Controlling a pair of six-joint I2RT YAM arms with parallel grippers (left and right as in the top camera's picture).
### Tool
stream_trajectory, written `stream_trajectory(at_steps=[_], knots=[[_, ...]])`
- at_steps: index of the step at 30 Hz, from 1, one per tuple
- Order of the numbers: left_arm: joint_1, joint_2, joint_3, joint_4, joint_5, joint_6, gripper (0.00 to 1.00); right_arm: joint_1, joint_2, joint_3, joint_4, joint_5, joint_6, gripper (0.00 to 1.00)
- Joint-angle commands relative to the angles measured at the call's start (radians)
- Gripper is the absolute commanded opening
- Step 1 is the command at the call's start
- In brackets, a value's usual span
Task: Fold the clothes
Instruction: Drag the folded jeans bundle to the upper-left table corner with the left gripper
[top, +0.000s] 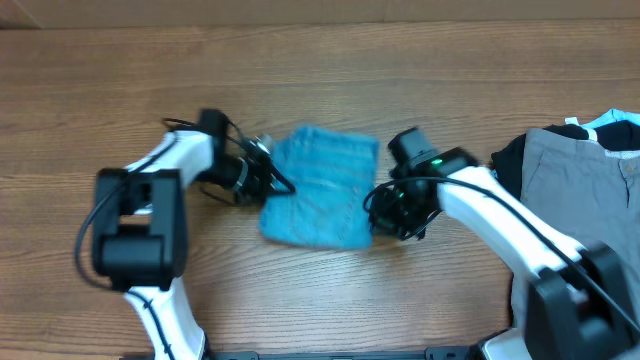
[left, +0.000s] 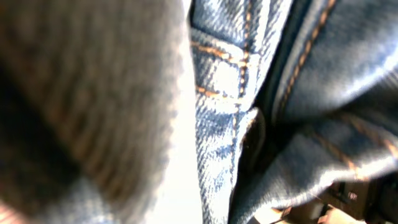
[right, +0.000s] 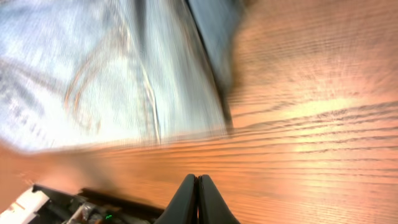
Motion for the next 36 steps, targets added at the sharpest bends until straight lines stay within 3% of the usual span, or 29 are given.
stream_trajectory(at_steps=[1,6,10,17,24,31,36], knots=[[0.124,-0.178,0.130,0.079,0.159,-0.155,0.04,-0.025,-0.139,0.124,-0.032,0.022,-0.069,0.06],[0.245,-0.238,0.236,0.341,0.130,-0.464,0.04,-0.032,-0.192,0.196,-0.042,0.030,-0.067,0.07],[0.314,-0.235,0.247,0.539,-0.009,-0.630,0.04,-0.032,-0.192,0.200,-0.042,0.031,-0.064,0.07],[0.388,-0.190,0.247,0.671,-0.307,-0.657,0.04,-0.032,-0.192,0.200,-0.039,0.064,-0.064,0.07],[0.444,-0.080,0.247,0.773,-0.451,-0.753,0.04,-0.032,-0.192,0.200,-0.043,0.087,-0.064,0.08],[0.492,0.066,0.247,0.892,-0.479,-0.760,0.04,-0.032,-0.192,0.200,-0.047,0.087,-0.064,0.08],[0.514,0.123,0.247,0.882,-0.467,-0.759,0.04,-0.032,-0.192,0.199,-0.053,0.103,-0.064,0.08]])
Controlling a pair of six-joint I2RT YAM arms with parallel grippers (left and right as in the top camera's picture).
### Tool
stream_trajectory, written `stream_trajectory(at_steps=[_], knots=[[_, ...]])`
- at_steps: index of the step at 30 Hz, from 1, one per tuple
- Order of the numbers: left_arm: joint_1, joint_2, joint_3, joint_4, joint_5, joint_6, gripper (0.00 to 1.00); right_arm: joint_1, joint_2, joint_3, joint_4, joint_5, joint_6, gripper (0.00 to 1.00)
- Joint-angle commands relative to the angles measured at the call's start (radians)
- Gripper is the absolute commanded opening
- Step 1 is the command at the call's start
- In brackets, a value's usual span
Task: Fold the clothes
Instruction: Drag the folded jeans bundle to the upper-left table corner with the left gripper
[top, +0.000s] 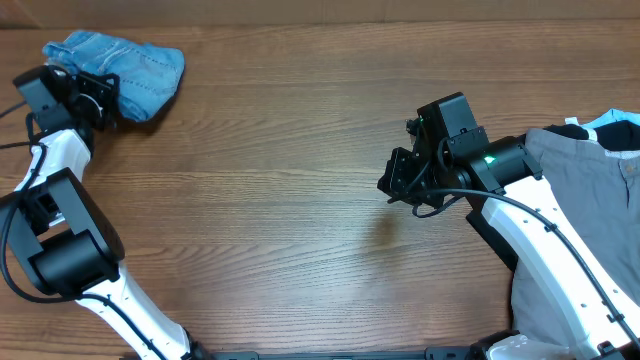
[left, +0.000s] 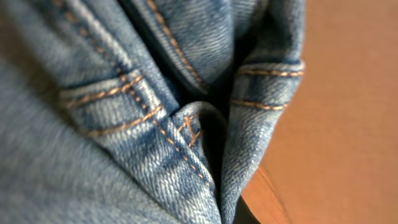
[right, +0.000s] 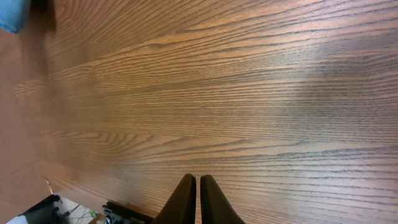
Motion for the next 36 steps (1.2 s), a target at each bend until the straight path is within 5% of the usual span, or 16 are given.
stream_trajectory(at_steps=[1,2,4,6,7,9,17,22,25,26,36], knots=[[0.010,0.018,0.023,-0.011,-0.013,-0.003,0.04,-0.003,-0.005,0.015,0.003,0.029,-0.005,0.08],[0.010,0.020,0.023,-0.031,-0.021,0.003,0.04,-0.003,-0.005,0.015,0.003,0.034,-0.005,0.08],[0.010,0.020,0.023,-0.052,-0.019,0.026,0.21,-0.003,-0.005,0.015,0.003,0.035,-0.005,0.08],[0.012,0.014,0.023,-0.089,0.022,0.061,0.51,-0.003,-0.005,0.015,0.002,0.035,-0.005,0.08],[0.015,0.007,0.023,-0.122,0.047,0.068,0.87,-0.003,-0.005,0.015,0.002,0.035,-0.005,0.08],[0.021,-0.014,0.023,-0.204,0.053,0.077,1.00,-0.003,-0.005,0.015,0.002,0.034,-0.005,0.08],[0.027,-0.259,0.023,-0.489,-0.063,0.291,1.00,-0.003,-0.005,0.015,0.002,0.020,-0.005,0.08],[0.022,-0.402,0.023,-0.496,-0.195,0.423,0.99,-0.003,-0.005,0.015,0.006,0.021,-0.005,0.08],[0.022,-0.406,0.023,-0.484,-0.330,0.452,0.37,-0.003,-0.005,0.015,0.010,0.021,-0.005,0.09],[0.022,-0.393,0.023,-0.477,-0.373,0.452,0.08,-0.003,-0.005,0.015,0.011,0.021,-0.005,0.09],[0.020,-0.125,0.023,-0.229,-0.425,0.512,0.06,-0.003,-0.005,0.015,0.000,0.017,0.022,0.08]])
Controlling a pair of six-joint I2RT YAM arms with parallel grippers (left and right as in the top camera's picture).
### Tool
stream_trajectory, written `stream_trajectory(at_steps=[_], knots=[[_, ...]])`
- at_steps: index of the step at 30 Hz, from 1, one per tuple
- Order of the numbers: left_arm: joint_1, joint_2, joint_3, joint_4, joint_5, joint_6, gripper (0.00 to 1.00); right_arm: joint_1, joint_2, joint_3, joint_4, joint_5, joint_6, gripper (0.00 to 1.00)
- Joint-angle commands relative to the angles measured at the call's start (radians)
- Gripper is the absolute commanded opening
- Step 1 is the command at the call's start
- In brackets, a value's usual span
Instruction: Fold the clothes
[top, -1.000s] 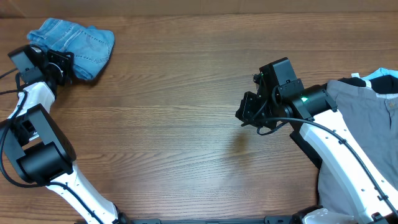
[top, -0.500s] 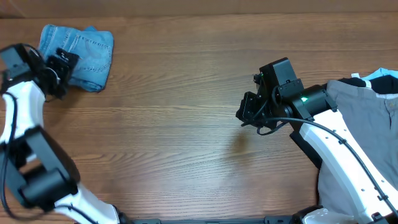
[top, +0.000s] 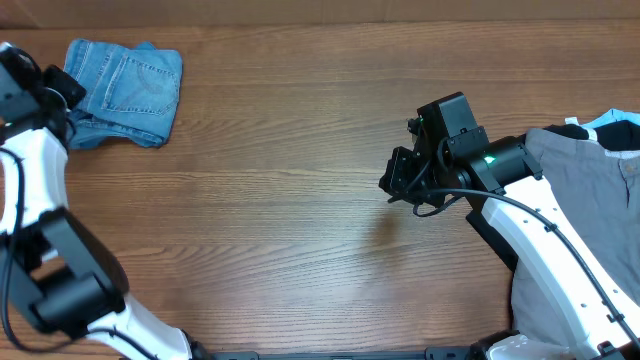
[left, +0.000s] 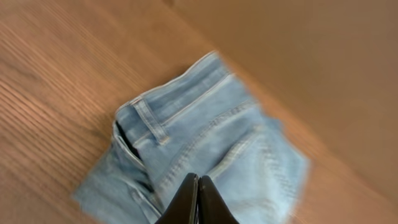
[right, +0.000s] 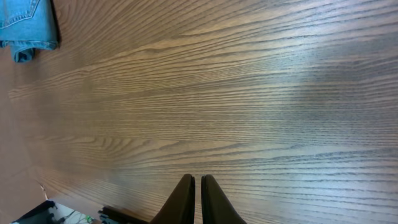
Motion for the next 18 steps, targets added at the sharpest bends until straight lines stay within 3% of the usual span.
stream_trajectory(at_steps=[1,3,4,8,13,18], knots=[[0.002,0.100,-0.009,0.051,-0.038,0.044,0.10,-0.003,-0.005,0.015,-0.003,-0.005,0.020,0.08],[-0.001,0.151,-0.009,0.081,-0.027,0.043,0.17,-0.003,-0.005,0.015,-0.008,-0.005,0.020,0.08],[-0.005,0.195,-0.009,0.084,-0.013,0.045,0.25,-0.003,-0.005,0.015,-0.010,-0.005,0.020,0.08],[-0.005,0.269,-0.009,-0.014,-0.013,0.059,0.25,-0.003,-0.005,0.015,-0.011,-0.025,0.021,0.08],[-0.004,0.298,-0.009,-0.136,0.015,0.117,0.11,-0.003,-0.005,0.015,-0.011,-0.031,0.023,0.07],[-0.002,0.175,0.000,-0.182,0.106,0.138,0.24,-0.003,-0.005,0.015,-0.009,-0.031,0.023,0.07]])
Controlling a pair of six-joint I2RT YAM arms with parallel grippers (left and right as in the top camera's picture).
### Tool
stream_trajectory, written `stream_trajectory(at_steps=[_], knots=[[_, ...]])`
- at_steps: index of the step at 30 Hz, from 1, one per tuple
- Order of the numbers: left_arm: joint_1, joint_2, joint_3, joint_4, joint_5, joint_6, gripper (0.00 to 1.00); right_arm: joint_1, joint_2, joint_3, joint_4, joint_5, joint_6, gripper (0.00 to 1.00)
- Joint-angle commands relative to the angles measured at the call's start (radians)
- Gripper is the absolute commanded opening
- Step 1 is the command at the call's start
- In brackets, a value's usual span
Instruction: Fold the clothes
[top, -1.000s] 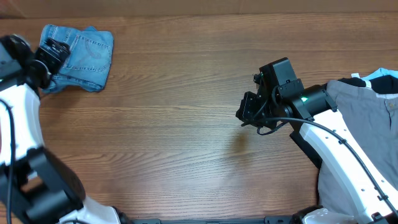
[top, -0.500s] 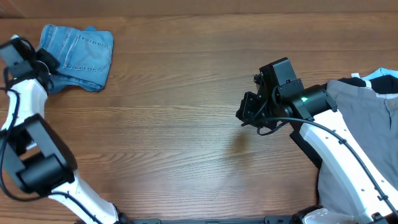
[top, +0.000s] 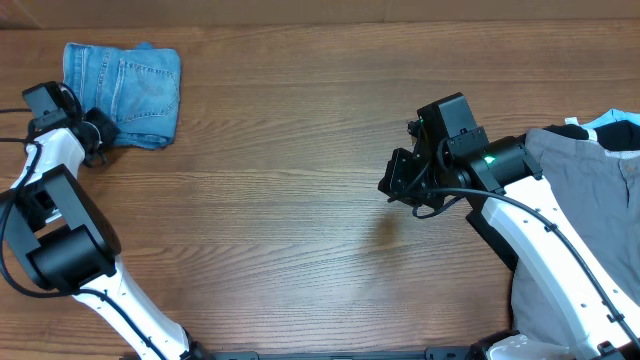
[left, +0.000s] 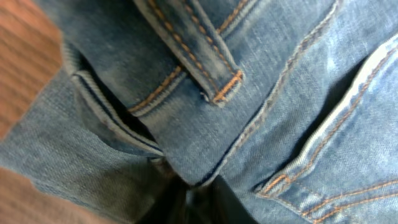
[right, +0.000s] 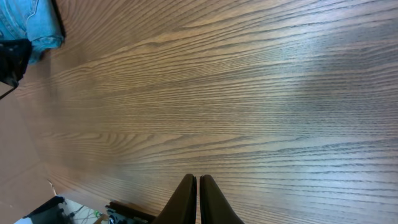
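Note:
The folded blue jeans (top: 125, 80) lie flat at the table's far left corner, back pocket up. My left gripper (top: 95, 130) sits at their lower left edge. In the left wrist view denim (left: 249, 81) fills the frame, and the left gripper (left: 196, 199) is shut, its tips pushed against a fold edge with nothing seen between them. My right gripper (top: 395, 185) hangs shut over bare wood right of the middle; in its own view the right gripper (right: 198, 180) holds nothing, and the jeans (right: 28, 22) show at the top left.
A pile of clothes lies at the right edge: a grey garment (top: 580, 180) on top, black cloth (top: 510, 160) beneath it and a light blue piece (top: 615, 125) behind. The wooden table (top: 300, 230) runs between the jeans and the pile.
My left gripper was shut and off the jeans, farther left with the whole bundle in its view. Now it is down at their lower left edge, tips against the denim. The right arm has not moved.
The folded jeans lay mid-table, my left gripper at their left edge and my right at their right. Then they were bunched in the far left corner at my left gripper, the right raised over bare wood. Then they lay flat there, left gripper off them; now it touches them again.

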Motion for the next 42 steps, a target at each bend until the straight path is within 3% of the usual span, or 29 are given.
stream_trajectory(at_steps=[1,5,10,15,17,20,23,26,33,42], knots=[[-0.001,-0.111,-0.015,-0.051,0.103,0.056,0.28,-0.003,-0.006,0.015,0.006,-0.007,0.002,0.07],[-0.014,-0.297,0.052,-0.148,0.134,0.115,0.38,-0.003,-0.030,0.016,0.041,-0.005,-0.022,0.07],[-0.084,-0.509,0.208,-0.435,0.188,0.286,0.49,-0.003,-0.107,0.017,0.146,0.035,-0.081,0.07],[-0.222,-0.679,0.313,-0.703,0.210,0.345,0.58,-0.003,-0.220,0.063,0.150,0.208,-0.197,0.08],[-0.307,-0.760,0.324,-0.785,0.192,0.349,0.82,-0.003,-0.291,0.096,0.141,0.226,-0.258,0.12],[-0.427,-0.856,0.324,-0.873,0.109,0.344,1.00,-0.003,-0.382,0.122,0.146,0.231,-0.300,0.22],[-0.548,-0.929,0.323,-0.961,-0.033,0.276,1.00,-0.003,-0.475,0.128,0.153,0.237,-0.301,0.51],[-0.640,-0.977,0.323,-1.067,-0.103,0.193,1.00,-0.003,-0.563,0.128,0.147,0.240,-0.301,1.00],[-0.689,-0.997,0.322,-1.262,-0.108,0.188,1.00,-0.003,-0.659,0.128,0.141,0.248,-0.301,1.00],[-0.689,-0.966,0.322,-1.263,-0.105,0.188,1.00,-0.003,-0.658,0.127,0.053,0.247,-0.300,1.00]])
